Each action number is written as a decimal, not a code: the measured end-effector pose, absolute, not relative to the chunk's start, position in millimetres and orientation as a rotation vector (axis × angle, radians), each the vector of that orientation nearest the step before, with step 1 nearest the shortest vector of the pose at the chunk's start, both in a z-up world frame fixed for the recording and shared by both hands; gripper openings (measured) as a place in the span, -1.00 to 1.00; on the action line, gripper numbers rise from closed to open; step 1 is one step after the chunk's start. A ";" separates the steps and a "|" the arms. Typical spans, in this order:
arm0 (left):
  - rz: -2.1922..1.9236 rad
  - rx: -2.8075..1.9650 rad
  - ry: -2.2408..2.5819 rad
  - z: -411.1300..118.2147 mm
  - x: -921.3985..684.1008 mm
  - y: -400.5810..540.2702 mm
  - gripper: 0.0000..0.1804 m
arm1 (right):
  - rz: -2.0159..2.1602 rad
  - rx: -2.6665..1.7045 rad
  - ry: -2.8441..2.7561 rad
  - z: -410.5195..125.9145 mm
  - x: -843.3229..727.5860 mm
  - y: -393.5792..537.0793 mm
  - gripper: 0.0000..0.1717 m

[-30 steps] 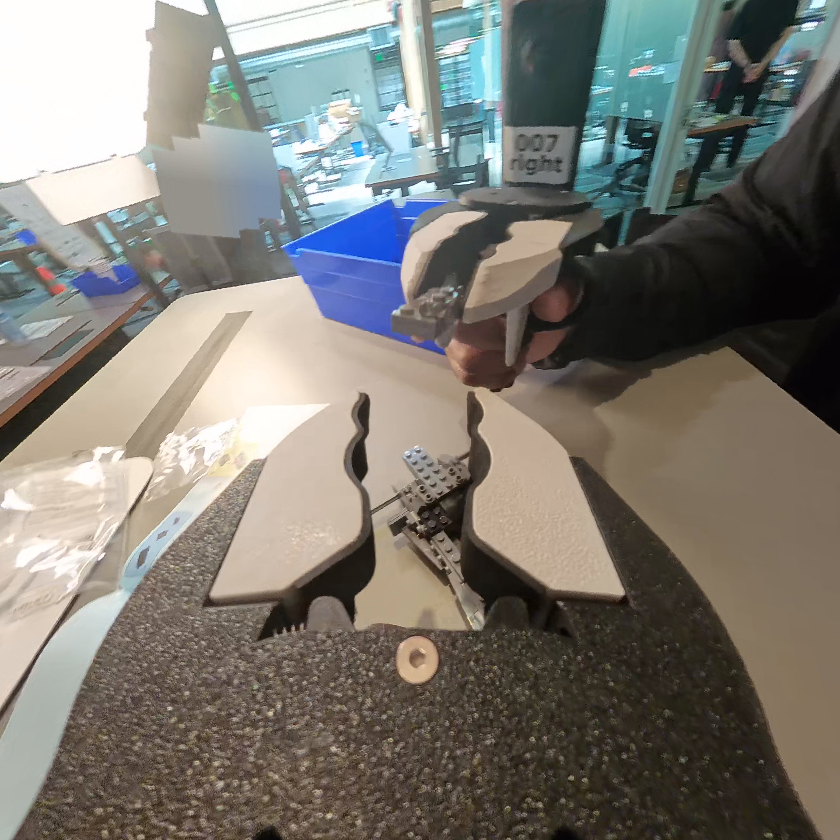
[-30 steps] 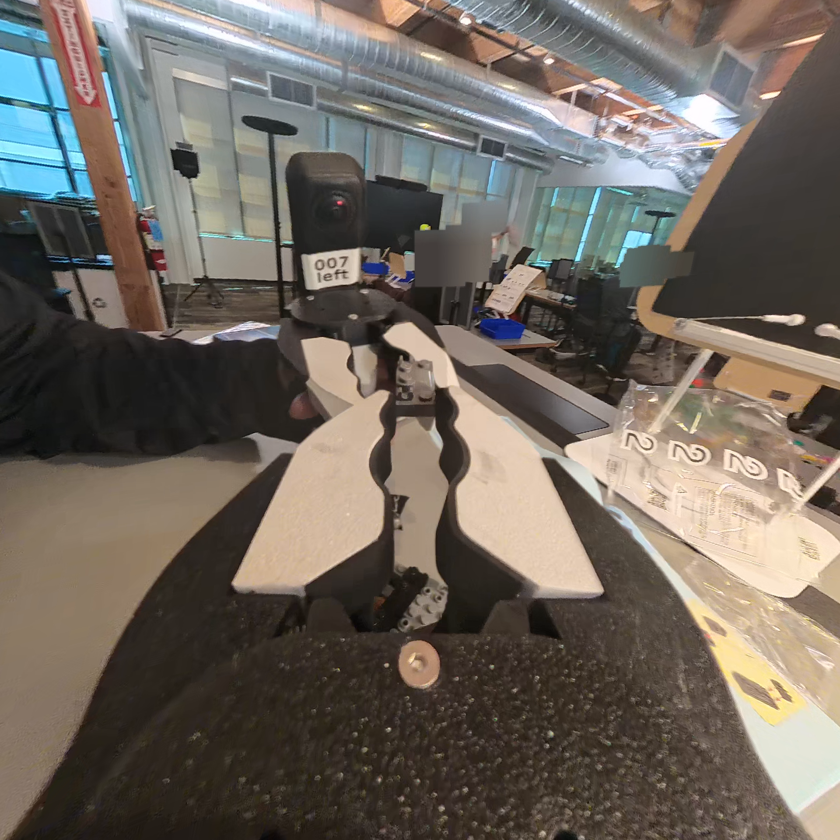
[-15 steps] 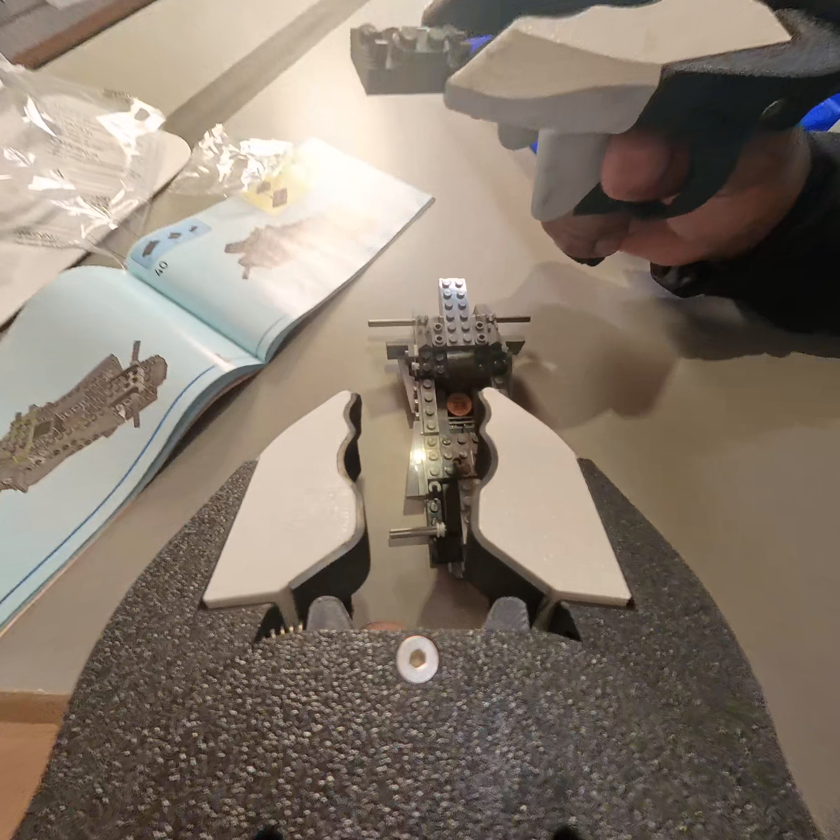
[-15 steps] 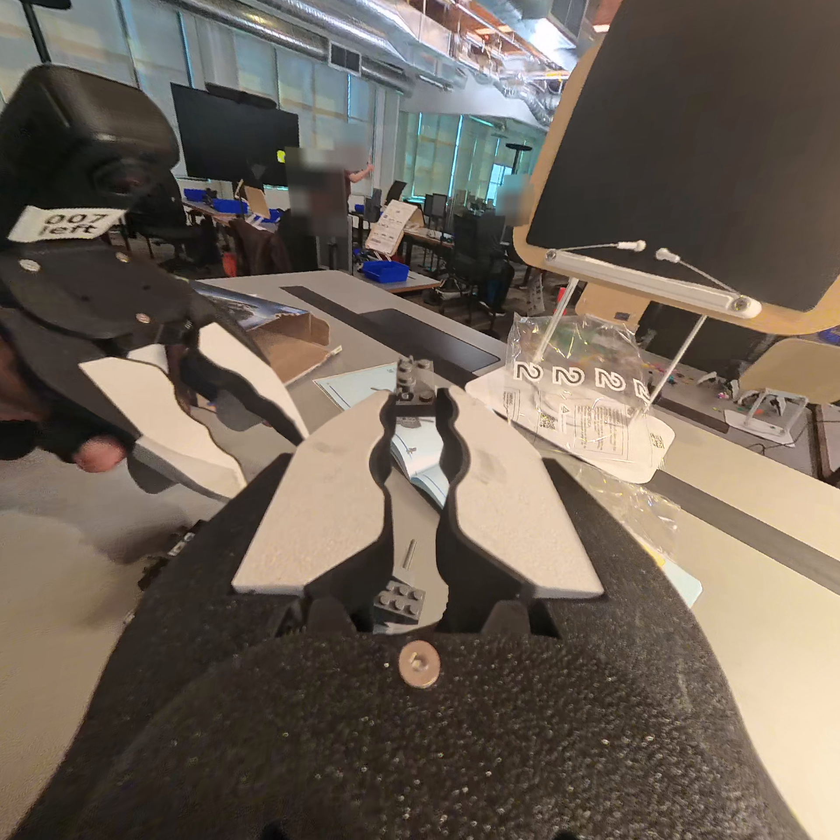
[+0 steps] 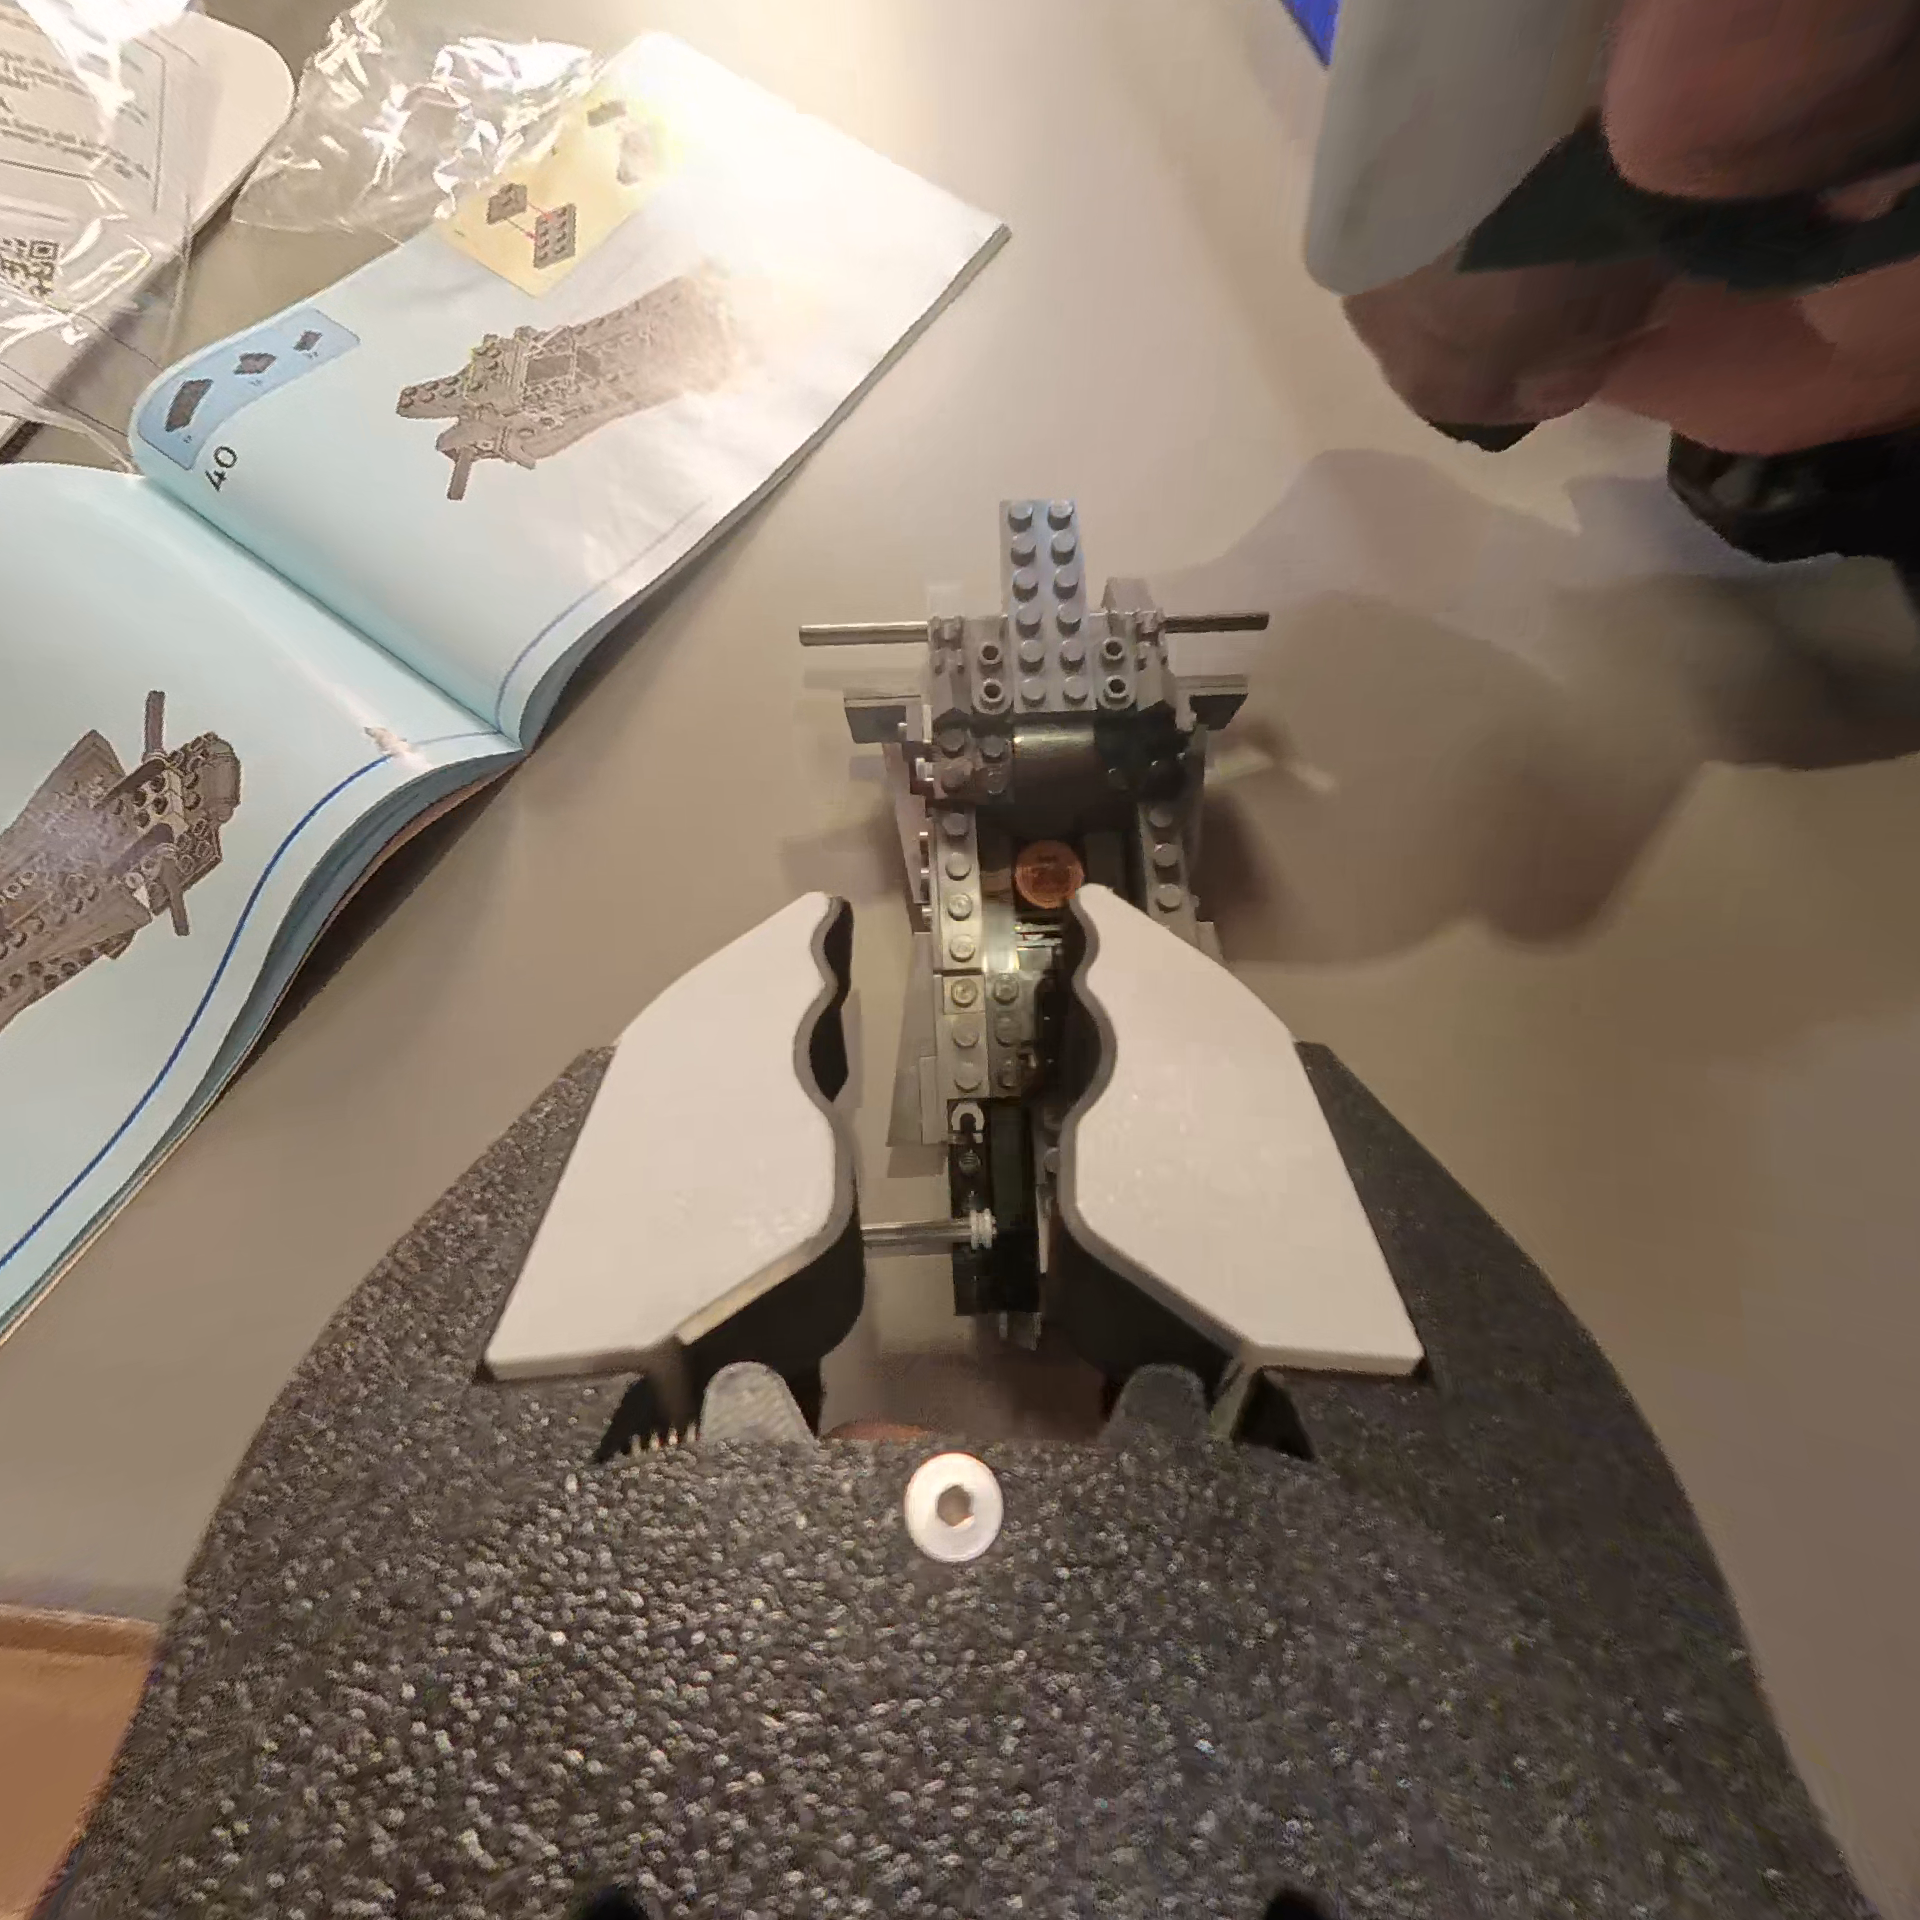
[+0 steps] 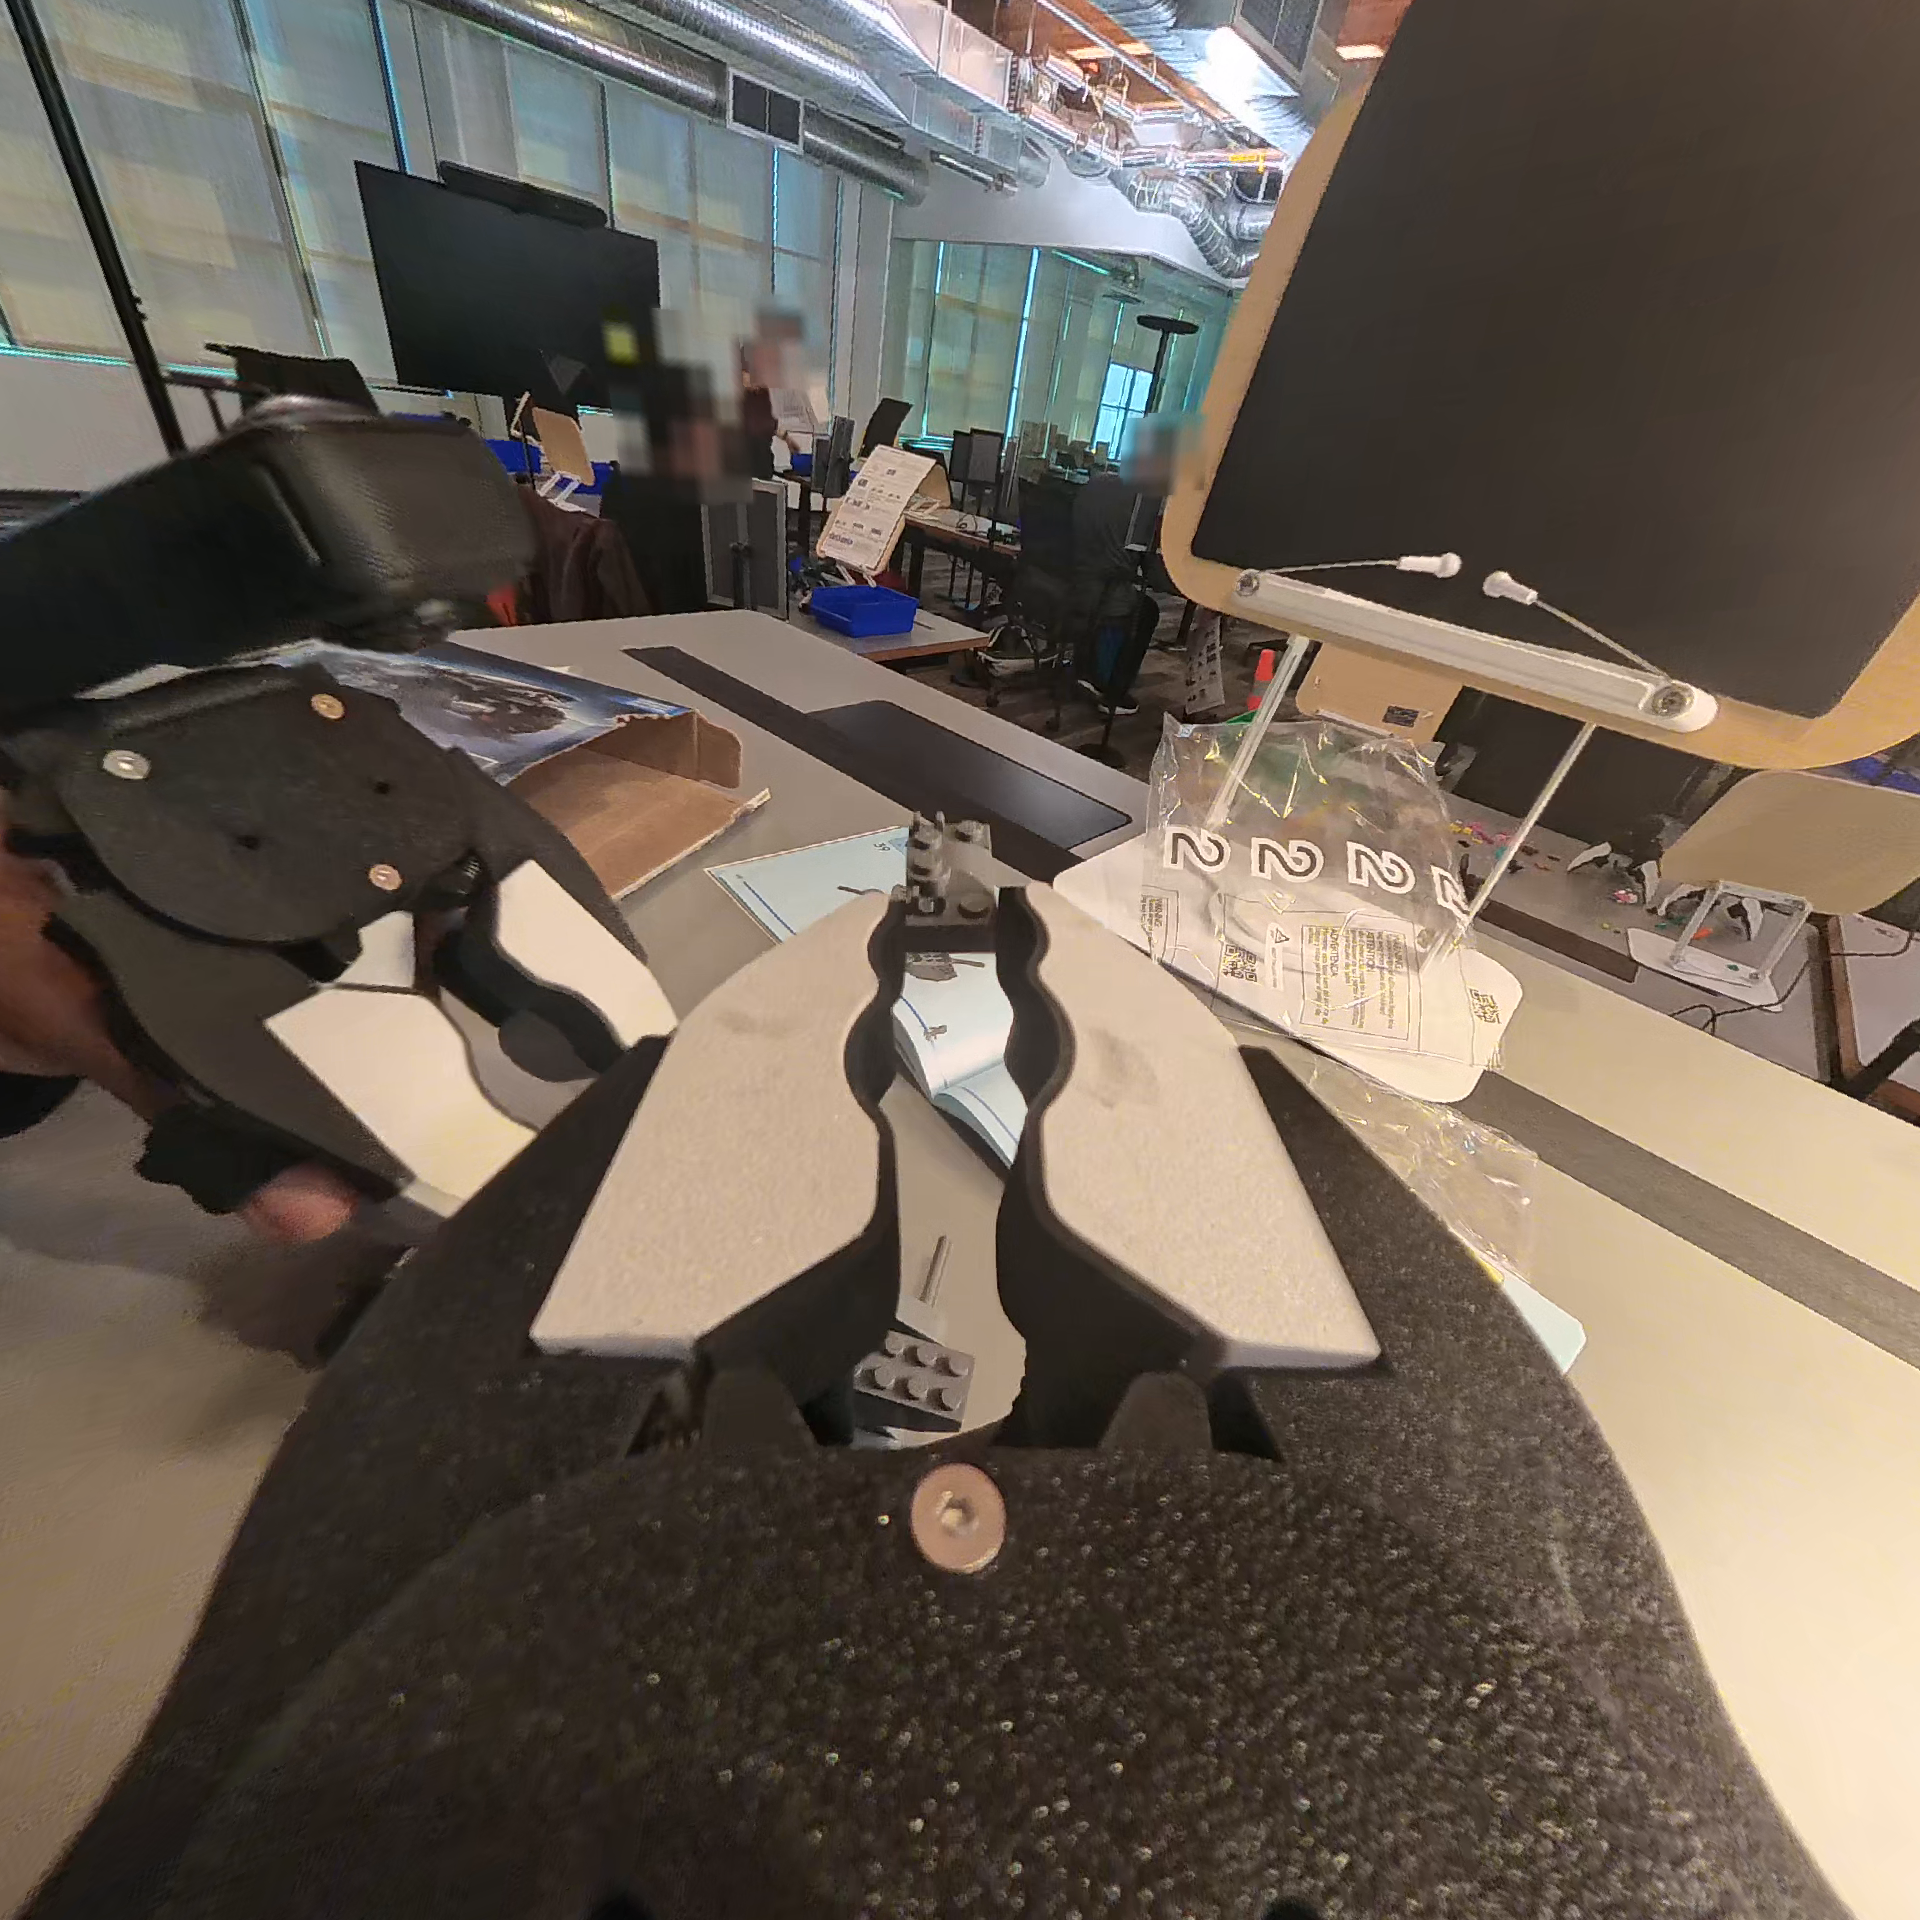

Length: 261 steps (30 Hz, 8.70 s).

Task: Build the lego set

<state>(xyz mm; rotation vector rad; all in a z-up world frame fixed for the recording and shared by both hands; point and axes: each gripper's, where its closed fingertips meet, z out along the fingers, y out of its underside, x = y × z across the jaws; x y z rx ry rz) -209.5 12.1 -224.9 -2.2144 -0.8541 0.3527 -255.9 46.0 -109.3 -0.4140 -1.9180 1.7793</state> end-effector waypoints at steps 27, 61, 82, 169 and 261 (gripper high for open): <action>0.186 -2.314 -0.916 -246.1 -225.3 20.2 -0.84 | 1.319 -0.615 -2.250 -197.0 -238.0 74.2 -0.81; 0.255 -2.272 -0.936 -228.7 -226.0 19.3 -0.84 | 1.352 -0.495 -2.240 -187.2 -227.0 62.0 -0.68; 0.298 -2.302 -0.918 -223.3 -223.1 13.2 -0.84 | 1.424 -0.431 -2.378 -189.2 -219.5 58.2 -0.82; 0.249 -2.320 -0.834 -170.7 -222.2 -17.5 -0.85 | 1.841 -0.082 -2.116 -129.6 -197.0 60.8 -0.66; -0.168 -2.621 -0.062 26.7 -129.0 42.1 -0.84 | 1.259 1.056 -1.261 38.9 -111.3 64.6 -0.11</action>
